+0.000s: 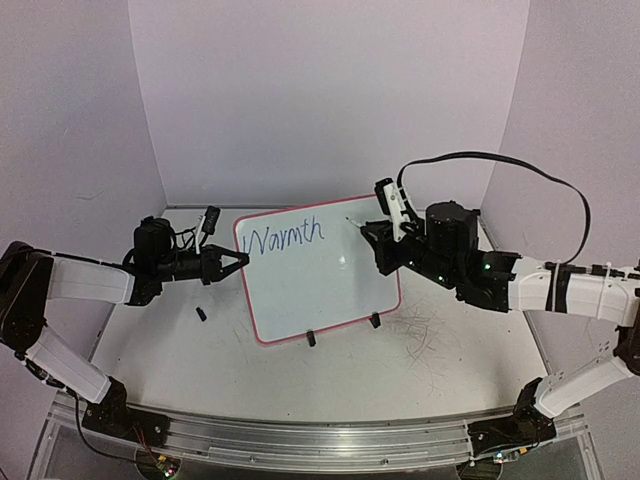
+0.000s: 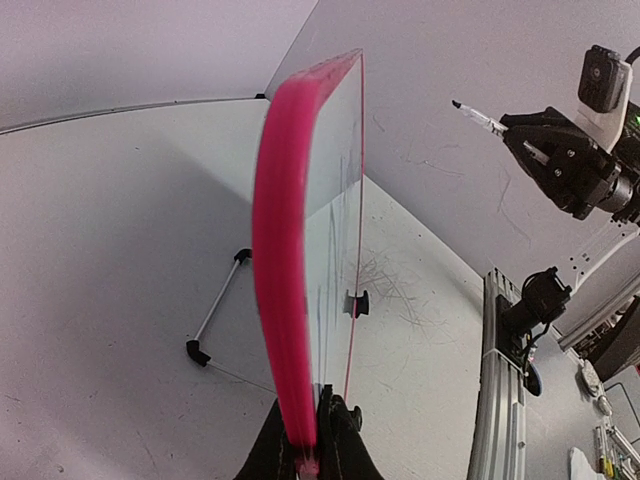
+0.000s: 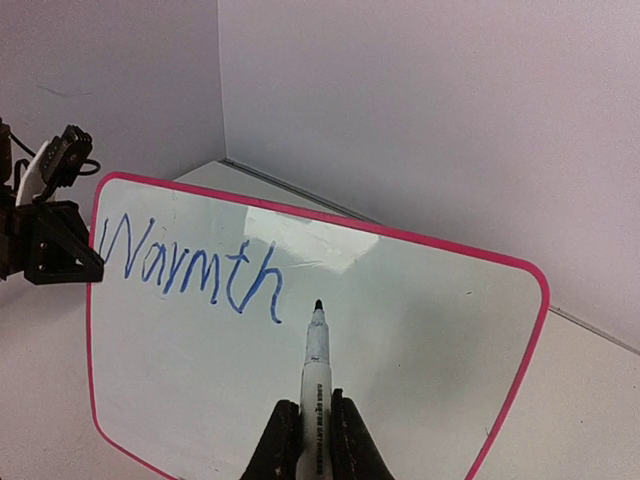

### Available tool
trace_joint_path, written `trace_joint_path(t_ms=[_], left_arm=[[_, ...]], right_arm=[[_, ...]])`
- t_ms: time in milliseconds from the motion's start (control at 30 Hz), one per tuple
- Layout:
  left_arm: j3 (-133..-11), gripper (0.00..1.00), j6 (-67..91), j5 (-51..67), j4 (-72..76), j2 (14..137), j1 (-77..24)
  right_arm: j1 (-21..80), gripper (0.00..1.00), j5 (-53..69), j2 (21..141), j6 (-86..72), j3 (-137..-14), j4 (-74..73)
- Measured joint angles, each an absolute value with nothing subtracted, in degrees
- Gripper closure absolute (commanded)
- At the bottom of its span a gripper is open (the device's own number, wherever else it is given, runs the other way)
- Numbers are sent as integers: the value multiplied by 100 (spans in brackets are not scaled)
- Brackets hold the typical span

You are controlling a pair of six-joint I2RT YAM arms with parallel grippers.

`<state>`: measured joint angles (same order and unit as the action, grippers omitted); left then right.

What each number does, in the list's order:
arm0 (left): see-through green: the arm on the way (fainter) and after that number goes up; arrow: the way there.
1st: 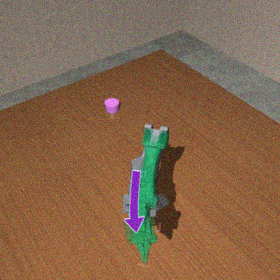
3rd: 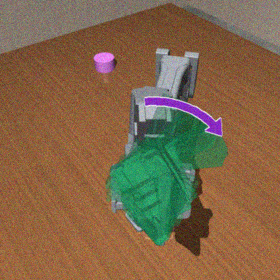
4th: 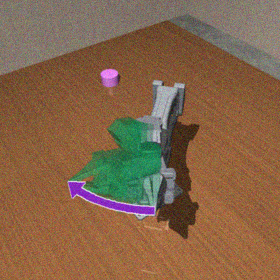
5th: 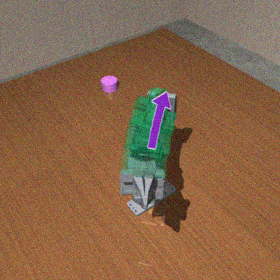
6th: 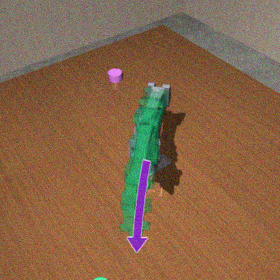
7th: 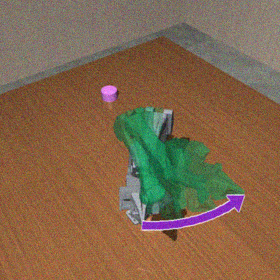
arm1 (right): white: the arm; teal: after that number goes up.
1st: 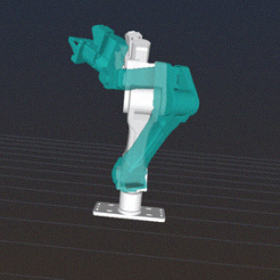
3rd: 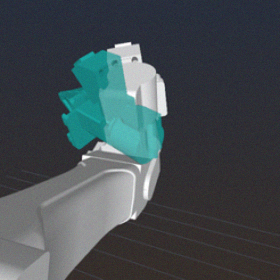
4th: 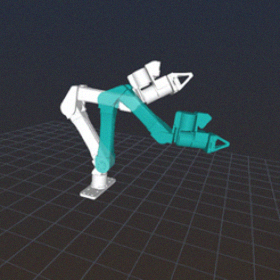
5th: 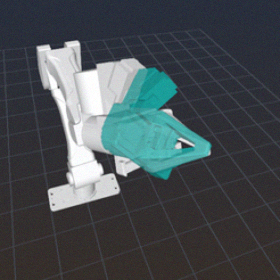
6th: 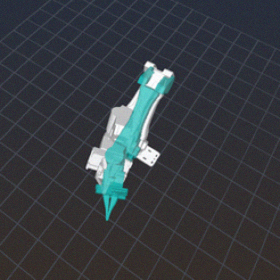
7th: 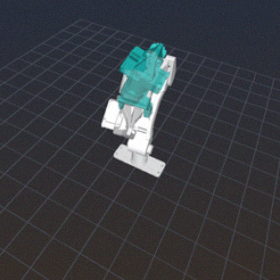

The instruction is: Write a sentence on the whiteboard

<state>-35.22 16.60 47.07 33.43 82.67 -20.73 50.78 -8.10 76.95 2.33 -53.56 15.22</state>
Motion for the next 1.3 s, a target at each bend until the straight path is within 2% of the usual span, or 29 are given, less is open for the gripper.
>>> trace_joint_path(t_ms=[1300], left_arm=[[-3522,100,1633,4692,3328,8261,-2132]], right_arm=[[4790,100,-789,9043,257,-6142,1799]])
